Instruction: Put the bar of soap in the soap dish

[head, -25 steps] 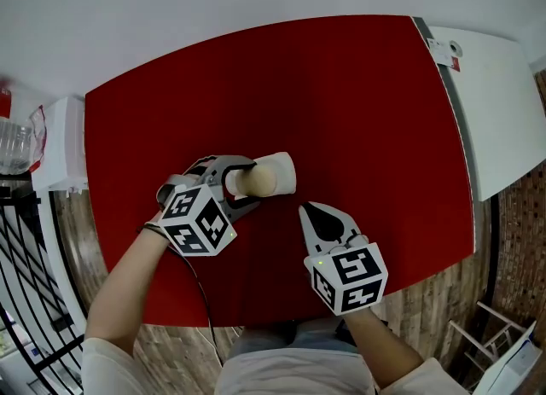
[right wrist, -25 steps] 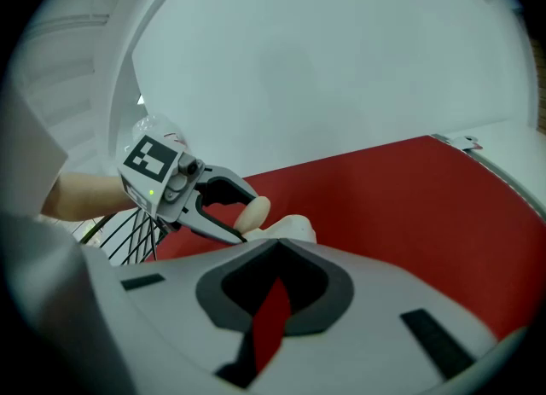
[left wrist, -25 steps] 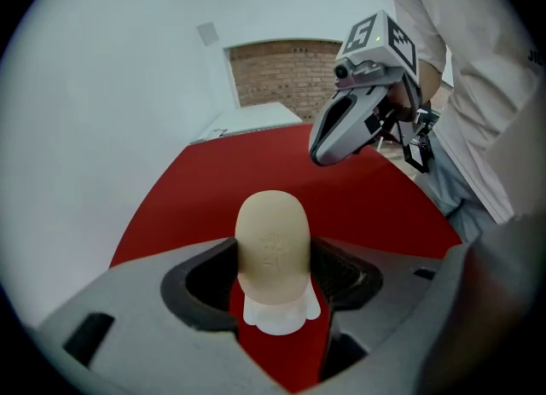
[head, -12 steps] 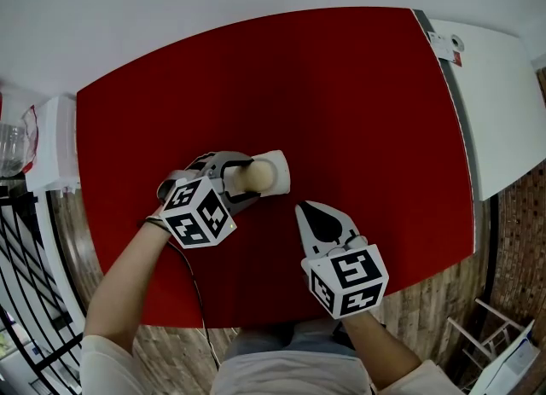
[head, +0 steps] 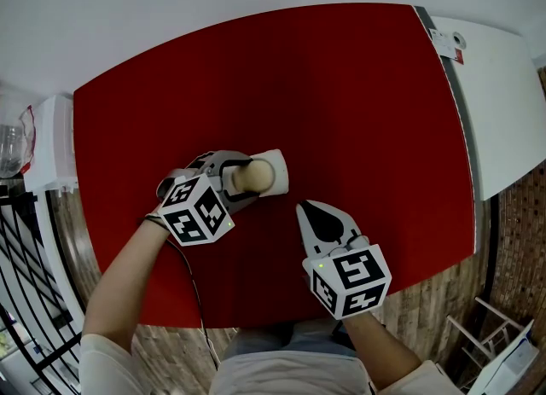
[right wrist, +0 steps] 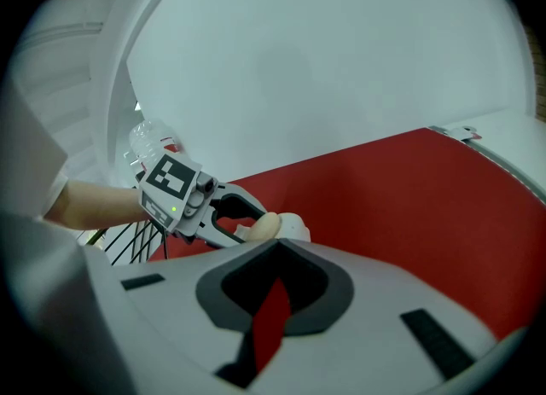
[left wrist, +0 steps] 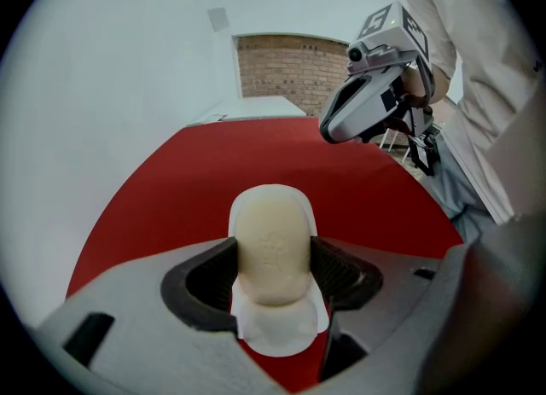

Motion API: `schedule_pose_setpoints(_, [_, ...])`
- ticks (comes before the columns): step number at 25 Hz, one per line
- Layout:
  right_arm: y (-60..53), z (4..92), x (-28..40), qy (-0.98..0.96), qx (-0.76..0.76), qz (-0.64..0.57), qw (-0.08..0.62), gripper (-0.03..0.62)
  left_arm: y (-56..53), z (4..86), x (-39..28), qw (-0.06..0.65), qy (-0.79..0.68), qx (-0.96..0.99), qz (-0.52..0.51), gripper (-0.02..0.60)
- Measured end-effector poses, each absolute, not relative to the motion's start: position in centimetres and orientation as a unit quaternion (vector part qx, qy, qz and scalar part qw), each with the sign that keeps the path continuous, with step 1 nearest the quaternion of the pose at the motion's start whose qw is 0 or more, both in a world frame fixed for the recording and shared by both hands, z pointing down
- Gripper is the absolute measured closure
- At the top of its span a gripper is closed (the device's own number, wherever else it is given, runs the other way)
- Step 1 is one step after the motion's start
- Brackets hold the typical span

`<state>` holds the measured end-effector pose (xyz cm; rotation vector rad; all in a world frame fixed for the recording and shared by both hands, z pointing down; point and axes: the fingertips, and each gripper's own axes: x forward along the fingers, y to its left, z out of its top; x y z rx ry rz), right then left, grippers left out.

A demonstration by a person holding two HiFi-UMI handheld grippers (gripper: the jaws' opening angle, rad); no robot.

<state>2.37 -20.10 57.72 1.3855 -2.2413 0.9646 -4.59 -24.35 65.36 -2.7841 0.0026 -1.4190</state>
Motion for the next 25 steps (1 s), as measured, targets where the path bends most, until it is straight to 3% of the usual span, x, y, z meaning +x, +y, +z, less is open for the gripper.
schedule_pose_setpoints(25, [-20.1, 56.6, 2.9, -0.793, 0.483, 0.332, 0.165, 0.591, -24.3, 64.0, -4.3, 0.009, 0.008, -0.895, -0.445, 0.304])
